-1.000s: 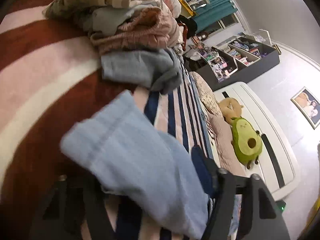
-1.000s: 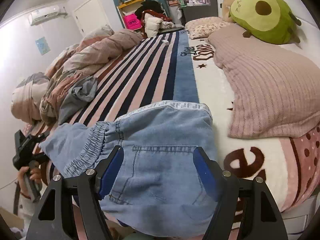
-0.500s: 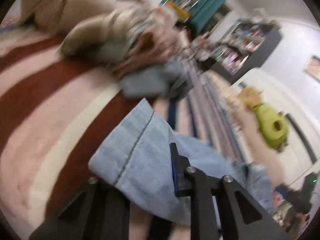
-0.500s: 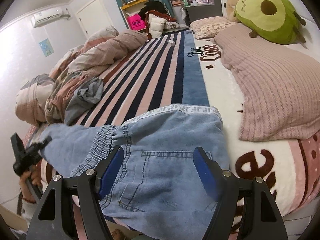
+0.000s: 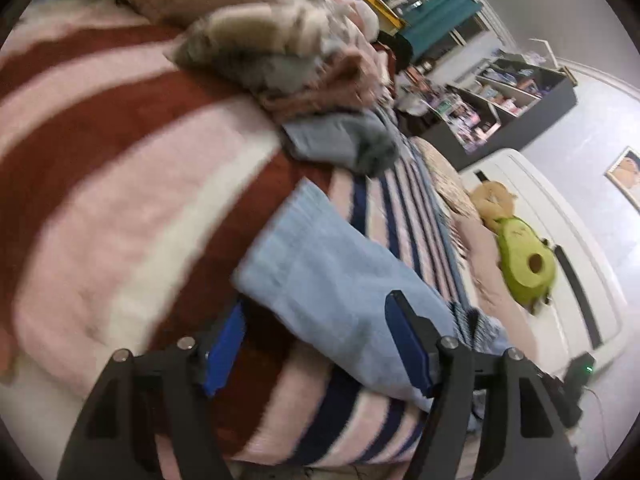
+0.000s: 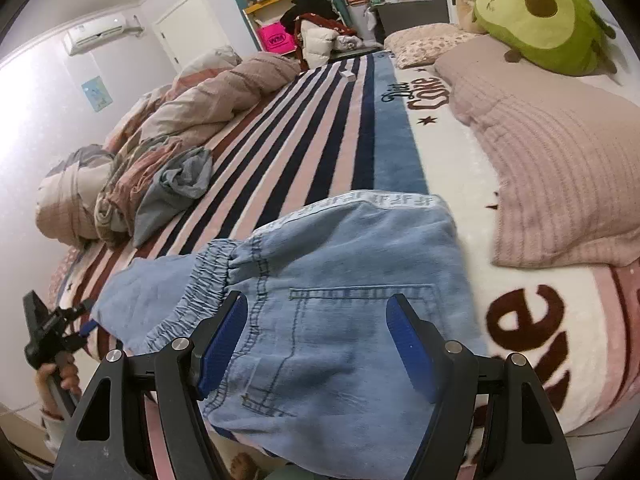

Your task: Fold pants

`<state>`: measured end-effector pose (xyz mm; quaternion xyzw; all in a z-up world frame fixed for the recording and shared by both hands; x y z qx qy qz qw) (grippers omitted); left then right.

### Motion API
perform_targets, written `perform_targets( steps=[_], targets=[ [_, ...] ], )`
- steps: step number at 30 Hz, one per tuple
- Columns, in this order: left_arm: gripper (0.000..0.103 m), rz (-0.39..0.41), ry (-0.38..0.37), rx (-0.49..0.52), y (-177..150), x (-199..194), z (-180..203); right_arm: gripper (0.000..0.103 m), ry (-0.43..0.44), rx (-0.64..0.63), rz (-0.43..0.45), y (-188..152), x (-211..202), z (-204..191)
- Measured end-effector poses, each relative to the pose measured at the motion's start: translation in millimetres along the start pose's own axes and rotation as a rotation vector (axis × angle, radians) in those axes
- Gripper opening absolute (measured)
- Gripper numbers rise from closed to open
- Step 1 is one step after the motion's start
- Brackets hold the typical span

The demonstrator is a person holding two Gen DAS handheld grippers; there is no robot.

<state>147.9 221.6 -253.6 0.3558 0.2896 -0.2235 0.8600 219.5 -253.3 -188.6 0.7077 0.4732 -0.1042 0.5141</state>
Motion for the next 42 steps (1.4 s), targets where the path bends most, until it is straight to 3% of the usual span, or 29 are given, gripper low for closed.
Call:
perform_targets(
  steps=[2,6,9,10,13,17,23,29,36,42],
  targets=[
    [0.069,-0.027,-0.033,-0.012,-5,11,8,0.068,0.008,-0.004,-0.003,0,3,-3],
    [0.069,-0.005,0.004,0.019,7,33,22,0.068,0.013,-0.011,-0.012,-1,5,-7],
    [0.069,-0.009,-0.013,0.022,23,52,33,0.068,0.01,-0.01,-0.017,-2,7,-6],
    [0.066,-0.012,-0.013,0.024,28,58,37,0.068,0.008,-0.006,-0.018,-2,7,-6],
    [0.038,-0.006,0.031,0.06,39,76,47,0.068,0.002,0.001,-0.019,-3,8,-5],
    [0.025,0.023,0.076,0.115,47,76,61,0.068,-0.007,0.002,-0.02,-2,8,-4],
    [0.022,0.101,0.138,0.233,49,53,92,0.068,0.007,0.003,-0.015,-1,7,-3],
    [0.021,0.164,0.14,0.341,43,22,135,0.068,0.047,0.014,0.003,-6,1,-2],
    [0.02,0.191,0.083,0.456,20,0,201,0.069,0.077,0.017,0.02,-15,-12,6],
    [0.018,0.159,0.013,0.562,-17,4,267,0.071,0.075,0.006,0.041,-23,-29,20]
  ],
)
Point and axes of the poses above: each gripper's, at about its wrist camera, not at the fingertips, and x roughly the way its jaws point, z to its right, y to its top, the point moved 6 cm from there along x, roughly the way its jaws point, and after that the axes turned 10 degrees about y, right-handed, at the moved point
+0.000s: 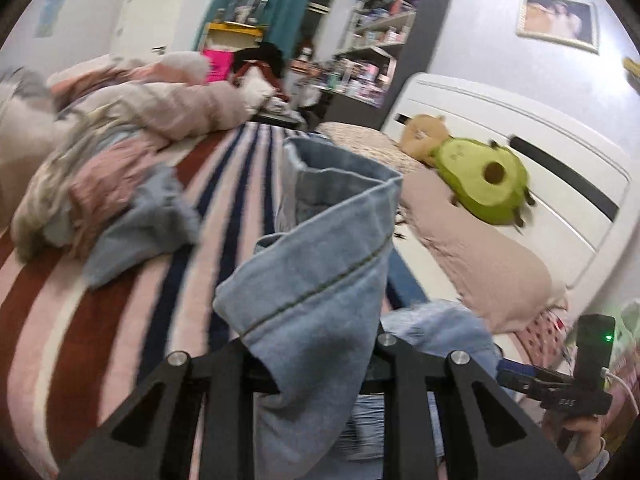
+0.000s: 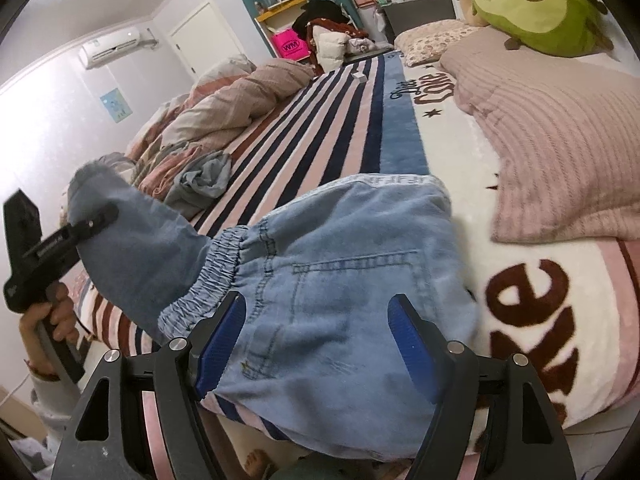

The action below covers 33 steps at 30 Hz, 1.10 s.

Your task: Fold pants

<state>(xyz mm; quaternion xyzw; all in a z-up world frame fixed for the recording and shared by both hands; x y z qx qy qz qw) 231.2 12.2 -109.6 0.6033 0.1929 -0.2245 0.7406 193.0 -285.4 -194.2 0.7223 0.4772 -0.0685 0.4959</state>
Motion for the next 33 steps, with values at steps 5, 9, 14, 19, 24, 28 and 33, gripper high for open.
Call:
perform_targets(
  steps=[5,9,14,19,24,28,33],
  targets=[
    [0.018,-0.032,-0.086,0.08,-5,12,67,0.074,-0.023,-0.01,0.027,1,-15,12],
    [0.018,-0.089,-0.162,0.141,-20,29,118,0.074,-0.026,0.005,0.045,-2,-26,24],
    [0.018,-0.185,-0.176,0.202,-54,54,153,0.074,-0.046,0.023,0.044,-7,-36,39],
    [0.026,-0.239,-0.179,0.215,-72,63,160,0.074,-0.058,0.045,0.036,-9,-40,52],
    [0.06,-0.219,-0.259,0.174,-62,39,152,0.074,-0.028,0.053,0.034,-6,-42,49],
    [0.068,-0.152,-0.251,0.147,-49,9,127,0.076,0.042,0.063,0.034,-1,-39,39],
    [0.069,-0.09,-0.088,0.089,-41,-8,70,0.081,0.103,0.06,0.019,6,-23,21]
  ],
)
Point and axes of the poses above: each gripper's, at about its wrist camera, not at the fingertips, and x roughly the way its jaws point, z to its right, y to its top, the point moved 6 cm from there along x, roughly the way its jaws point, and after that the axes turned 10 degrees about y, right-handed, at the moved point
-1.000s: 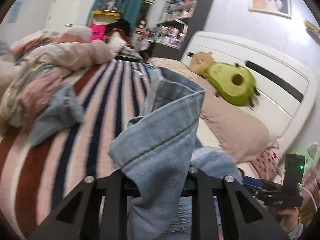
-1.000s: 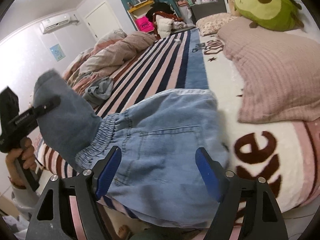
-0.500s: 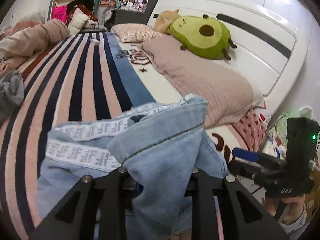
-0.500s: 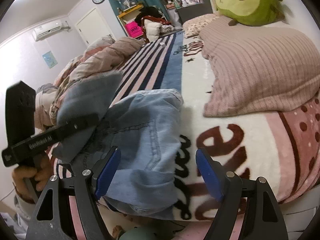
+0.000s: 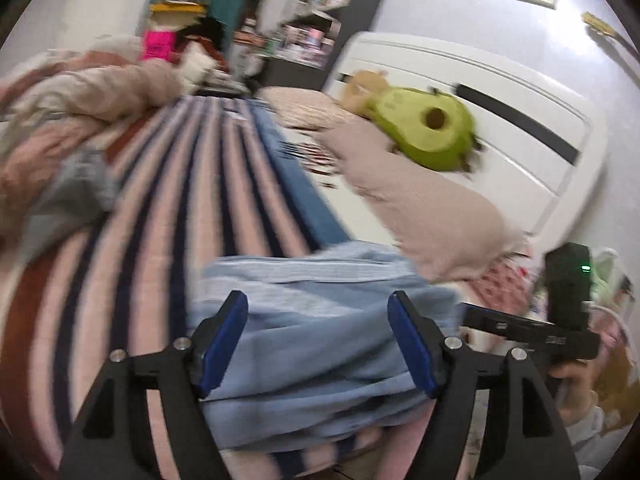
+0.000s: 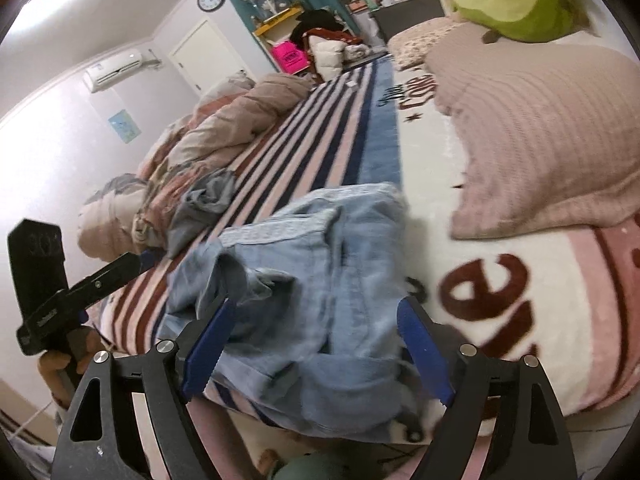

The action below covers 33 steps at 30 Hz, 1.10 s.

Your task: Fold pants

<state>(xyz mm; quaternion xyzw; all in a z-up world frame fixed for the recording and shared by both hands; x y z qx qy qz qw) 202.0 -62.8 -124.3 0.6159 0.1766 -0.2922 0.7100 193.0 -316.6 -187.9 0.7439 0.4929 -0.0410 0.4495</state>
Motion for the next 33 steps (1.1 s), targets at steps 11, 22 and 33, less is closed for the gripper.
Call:
perform_targets(
  steps=[11,22,33],
  targets=[
    [0.069,-0.008,0.026,-0.091,-27,-2,-57,0.09,0.097,-0.059,0.041,9,30,-44],
    [0.069,-0.021,0.005,-0.1,-33,9,-60,0.089,0.023,-0.315,-0.252,-49,74,-63],
    [0.069,-0.01,0.032,-0.101,-30,10,-68,0.086,0.092,-0.241,-0.114,0,22,-55]
  ],
)
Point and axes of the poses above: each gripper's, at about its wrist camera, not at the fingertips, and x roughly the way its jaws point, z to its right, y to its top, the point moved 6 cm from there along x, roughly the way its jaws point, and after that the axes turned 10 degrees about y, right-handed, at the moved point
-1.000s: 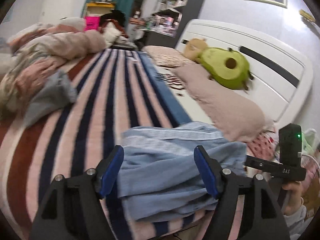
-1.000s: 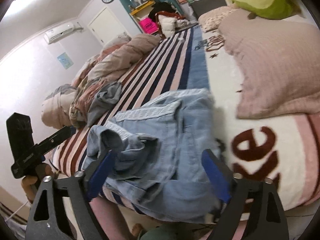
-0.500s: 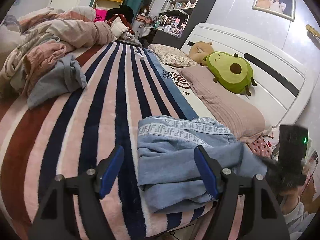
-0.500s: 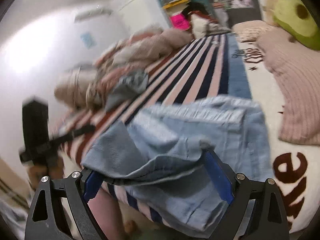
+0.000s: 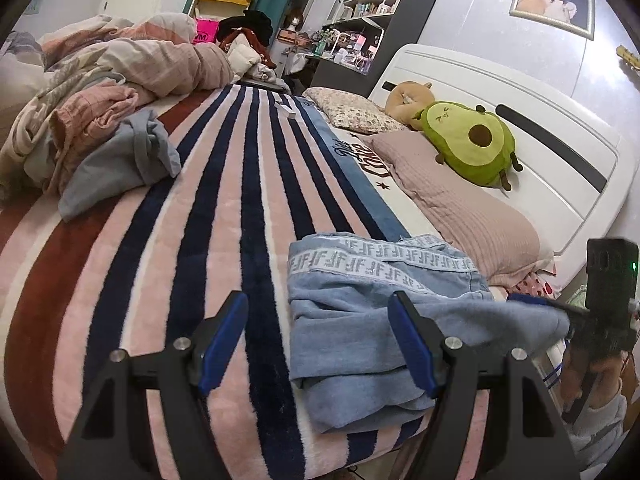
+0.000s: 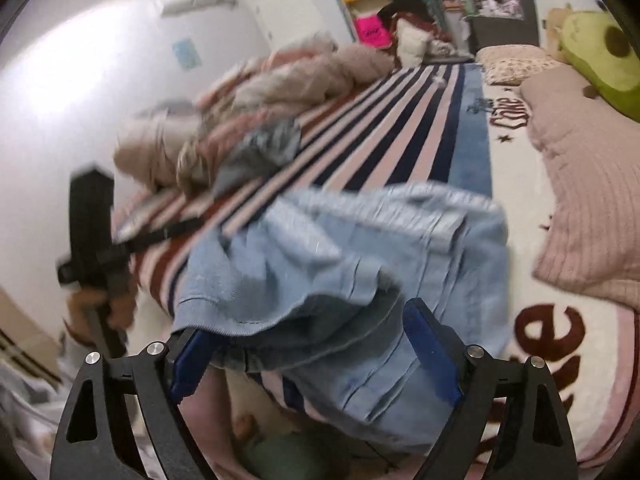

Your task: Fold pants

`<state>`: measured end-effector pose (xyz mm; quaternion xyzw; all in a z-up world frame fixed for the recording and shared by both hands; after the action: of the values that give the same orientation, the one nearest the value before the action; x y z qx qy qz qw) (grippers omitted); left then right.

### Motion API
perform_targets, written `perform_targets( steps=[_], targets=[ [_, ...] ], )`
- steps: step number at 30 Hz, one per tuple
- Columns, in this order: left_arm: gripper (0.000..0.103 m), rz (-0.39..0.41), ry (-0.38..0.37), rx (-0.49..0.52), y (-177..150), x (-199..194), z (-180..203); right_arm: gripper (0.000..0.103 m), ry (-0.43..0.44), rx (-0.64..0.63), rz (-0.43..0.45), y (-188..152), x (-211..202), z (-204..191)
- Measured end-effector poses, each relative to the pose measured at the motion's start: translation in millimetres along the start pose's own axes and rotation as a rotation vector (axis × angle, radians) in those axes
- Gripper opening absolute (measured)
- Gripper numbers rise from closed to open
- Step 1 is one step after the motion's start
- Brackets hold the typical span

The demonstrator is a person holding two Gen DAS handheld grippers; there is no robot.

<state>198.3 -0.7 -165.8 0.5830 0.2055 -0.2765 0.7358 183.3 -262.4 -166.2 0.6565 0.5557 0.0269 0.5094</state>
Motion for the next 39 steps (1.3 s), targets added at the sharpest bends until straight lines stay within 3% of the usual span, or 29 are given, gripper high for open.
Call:
perform_targets(
  steps=[6,9,14,17,20,24,26,30,32,39],
  targets=[
    [0.069,0.003,0.013,-0.007,1,-2,-5,0.086,0.044,0.116,0.082,18,4,19],
    [0.069,0.006,0.023,-0.005,2,-4,-7,0.086,0.077,0.107,0.132,31,-8,17],
    [0.069,0.012,0.023,-0.004,5,-5,-6,0.087,0.022,0.07,0.213,52,-38,19],
    [0.069,0.012,0.018,-0.005,5,-4,-3,0.087,-0.04,0.033,0.138,50,-20,20],
    [0.069,0.01,0.013,0.002,4,-5,1,0.079,-0.032,0.019,0.015,32,16,22],
    [0.069,0.005,0.023,0.017,2,-5,3,0.078,-0.085,-0.001,-0.119,2,52,28],
    [0.069,0.001,0.027,0.02,2,-3,4,0.063,-0.138,-0.021,-0.118,-4,56,30],
    [0.069,-0.008,0.042,0.027,2,0,5,0.036,-0.086,-0.043,-0.148,-12,62,22],
    [0.069,-0.01,0.045,0.029,3,2,5,0.007,-0.113,-0.058,-0.121,-9,60,23],
    [0.069,-0.009,0.046,0.038,3,3,7,0.003,-0.204,-0.087,0.021,27,31,25]
  ],
)
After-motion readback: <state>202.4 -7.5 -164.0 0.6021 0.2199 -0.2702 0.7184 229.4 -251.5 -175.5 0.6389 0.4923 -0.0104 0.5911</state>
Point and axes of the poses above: each gripper's, at about its wrist camera, not at the fingertips, and x roughly the way its jaws point, z to its right, y to its top, the point moved 6 cm from there along x, roughly the way its jaws point, and after that the axes turned 10 degrees about y, right-handed, at the moved point
